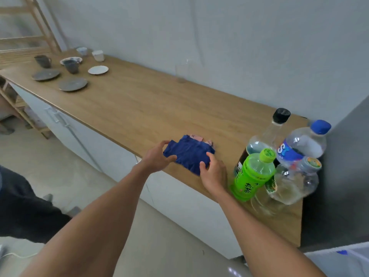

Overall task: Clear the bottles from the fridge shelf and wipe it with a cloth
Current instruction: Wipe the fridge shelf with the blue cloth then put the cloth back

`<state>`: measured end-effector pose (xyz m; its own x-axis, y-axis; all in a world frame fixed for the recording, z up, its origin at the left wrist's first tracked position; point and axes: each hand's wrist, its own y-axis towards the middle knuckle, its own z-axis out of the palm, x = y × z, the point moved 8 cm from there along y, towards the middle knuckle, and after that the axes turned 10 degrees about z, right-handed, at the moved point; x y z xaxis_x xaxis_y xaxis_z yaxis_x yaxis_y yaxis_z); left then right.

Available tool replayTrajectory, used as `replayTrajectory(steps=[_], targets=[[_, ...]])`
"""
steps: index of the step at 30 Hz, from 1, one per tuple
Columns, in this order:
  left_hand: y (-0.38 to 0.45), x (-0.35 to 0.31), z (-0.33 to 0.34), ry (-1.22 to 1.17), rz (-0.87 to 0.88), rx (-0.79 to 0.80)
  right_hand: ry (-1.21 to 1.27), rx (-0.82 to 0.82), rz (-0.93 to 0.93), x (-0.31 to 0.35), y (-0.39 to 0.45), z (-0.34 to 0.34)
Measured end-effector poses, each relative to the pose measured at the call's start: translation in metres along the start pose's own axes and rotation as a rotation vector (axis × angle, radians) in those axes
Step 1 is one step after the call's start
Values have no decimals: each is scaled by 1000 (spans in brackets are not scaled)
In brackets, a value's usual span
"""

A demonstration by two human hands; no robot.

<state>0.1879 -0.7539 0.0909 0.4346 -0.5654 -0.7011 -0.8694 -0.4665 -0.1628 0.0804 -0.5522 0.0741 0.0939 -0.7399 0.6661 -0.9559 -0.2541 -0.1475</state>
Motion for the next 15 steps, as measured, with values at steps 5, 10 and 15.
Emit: replayTrajectory(steps=[5, 10, 15], targets=[[51, -1, 9, 18, 20, 51, 96, -36, -35, 10, 29, 13], [69, 4, 17, 61, -13, 15, 168, -69, 41, 7, 42, 15], [54, 9, 17, -15, -16, -15, 301, -22, 99, 5, 34, 11]])
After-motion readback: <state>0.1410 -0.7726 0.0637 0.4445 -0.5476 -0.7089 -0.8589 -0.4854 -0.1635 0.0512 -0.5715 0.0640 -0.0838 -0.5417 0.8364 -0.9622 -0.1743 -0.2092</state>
